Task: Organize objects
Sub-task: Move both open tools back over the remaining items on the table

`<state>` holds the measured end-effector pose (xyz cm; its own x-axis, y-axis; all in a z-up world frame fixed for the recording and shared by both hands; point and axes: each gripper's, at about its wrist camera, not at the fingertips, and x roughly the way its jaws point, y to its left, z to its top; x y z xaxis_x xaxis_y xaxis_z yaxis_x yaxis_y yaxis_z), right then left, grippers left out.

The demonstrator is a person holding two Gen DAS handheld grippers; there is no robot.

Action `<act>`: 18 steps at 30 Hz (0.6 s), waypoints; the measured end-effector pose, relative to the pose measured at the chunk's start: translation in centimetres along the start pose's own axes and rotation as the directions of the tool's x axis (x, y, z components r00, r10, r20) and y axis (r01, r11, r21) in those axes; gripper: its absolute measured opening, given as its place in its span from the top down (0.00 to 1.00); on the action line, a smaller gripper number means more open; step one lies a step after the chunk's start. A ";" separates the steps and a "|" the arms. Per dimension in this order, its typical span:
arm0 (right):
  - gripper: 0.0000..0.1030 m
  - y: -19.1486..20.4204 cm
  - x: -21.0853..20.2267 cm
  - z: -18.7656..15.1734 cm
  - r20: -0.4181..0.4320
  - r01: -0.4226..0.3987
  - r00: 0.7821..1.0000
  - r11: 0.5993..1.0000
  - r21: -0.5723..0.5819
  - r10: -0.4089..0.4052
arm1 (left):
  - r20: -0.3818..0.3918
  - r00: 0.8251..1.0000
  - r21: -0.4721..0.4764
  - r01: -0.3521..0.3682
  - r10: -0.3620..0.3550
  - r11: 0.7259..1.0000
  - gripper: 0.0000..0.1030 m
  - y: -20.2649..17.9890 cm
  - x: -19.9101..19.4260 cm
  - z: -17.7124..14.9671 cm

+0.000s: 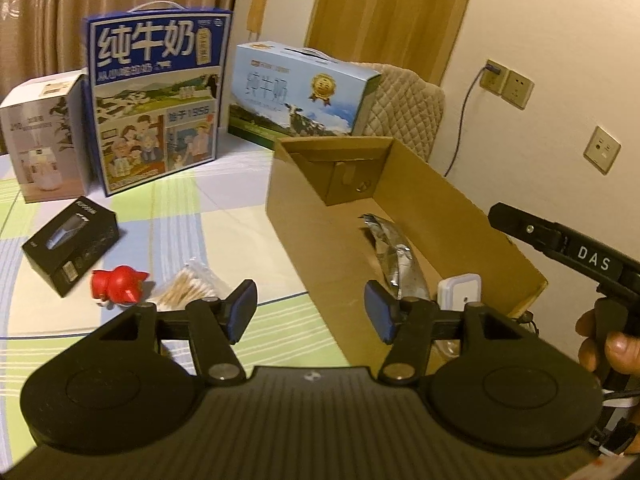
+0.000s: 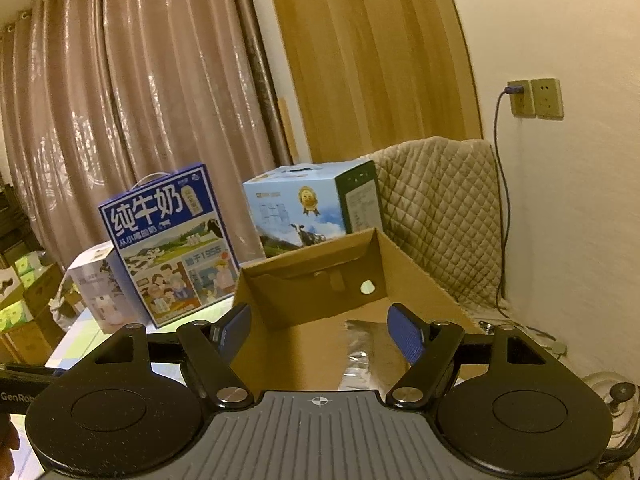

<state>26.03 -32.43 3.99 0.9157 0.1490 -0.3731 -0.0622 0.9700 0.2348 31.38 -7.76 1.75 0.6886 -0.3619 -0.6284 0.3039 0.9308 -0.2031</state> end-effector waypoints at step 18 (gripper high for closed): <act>0.30 7.4 1.5 -0.8 -0.016 -0.139 0.990 0.986 -0.090 0.138 | 0.051 0.968 -0.192 -0.231 0.245 0.954 0.15 13.5 -6.3 -0.8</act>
<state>26.62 -24.82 4.41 0.8918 0.2847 -0.3516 -0.2243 0.9532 0.2028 30.64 7.15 2.31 0.7748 -0.1247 -0.6198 0.0039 0.9813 -0.1924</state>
